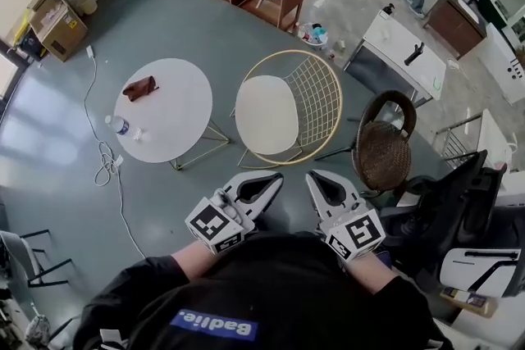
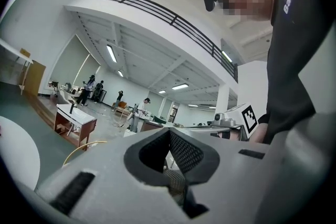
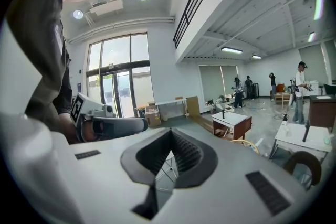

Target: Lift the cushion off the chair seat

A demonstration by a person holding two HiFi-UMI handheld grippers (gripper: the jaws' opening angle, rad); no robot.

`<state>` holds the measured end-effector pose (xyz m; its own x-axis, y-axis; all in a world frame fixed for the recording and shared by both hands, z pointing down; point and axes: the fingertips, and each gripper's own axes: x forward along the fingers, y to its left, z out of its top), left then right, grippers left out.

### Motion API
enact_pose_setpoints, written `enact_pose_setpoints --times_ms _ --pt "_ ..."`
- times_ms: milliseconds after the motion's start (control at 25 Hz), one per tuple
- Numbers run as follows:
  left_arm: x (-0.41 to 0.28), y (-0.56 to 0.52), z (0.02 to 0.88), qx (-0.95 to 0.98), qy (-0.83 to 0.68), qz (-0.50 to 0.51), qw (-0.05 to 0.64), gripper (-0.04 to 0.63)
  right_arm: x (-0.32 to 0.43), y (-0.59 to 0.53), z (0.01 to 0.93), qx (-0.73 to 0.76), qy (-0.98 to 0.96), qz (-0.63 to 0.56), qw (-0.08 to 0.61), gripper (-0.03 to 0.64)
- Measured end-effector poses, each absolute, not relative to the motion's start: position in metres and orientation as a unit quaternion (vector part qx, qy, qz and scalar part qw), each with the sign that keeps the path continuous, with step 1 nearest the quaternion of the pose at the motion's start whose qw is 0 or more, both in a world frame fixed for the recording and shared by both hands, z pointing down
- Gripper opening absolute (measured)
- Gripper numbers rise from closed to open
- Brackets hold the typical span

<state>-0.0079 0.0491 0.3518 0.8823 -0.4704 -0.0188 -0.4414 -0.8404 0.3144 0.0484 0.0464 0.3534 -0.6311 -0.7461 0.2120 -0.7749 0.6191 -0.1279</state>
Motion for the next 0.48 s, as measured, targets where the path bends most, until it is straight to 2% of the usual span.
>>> enact_pose_setpoints --times_ms 480 --pt "-0.02 -0.025 0.391 0.935 -0.299 -0.056 0.183 0.015 0.035 -0.022 0.386 0.383 -0.912 0.119 0.083 0.026"
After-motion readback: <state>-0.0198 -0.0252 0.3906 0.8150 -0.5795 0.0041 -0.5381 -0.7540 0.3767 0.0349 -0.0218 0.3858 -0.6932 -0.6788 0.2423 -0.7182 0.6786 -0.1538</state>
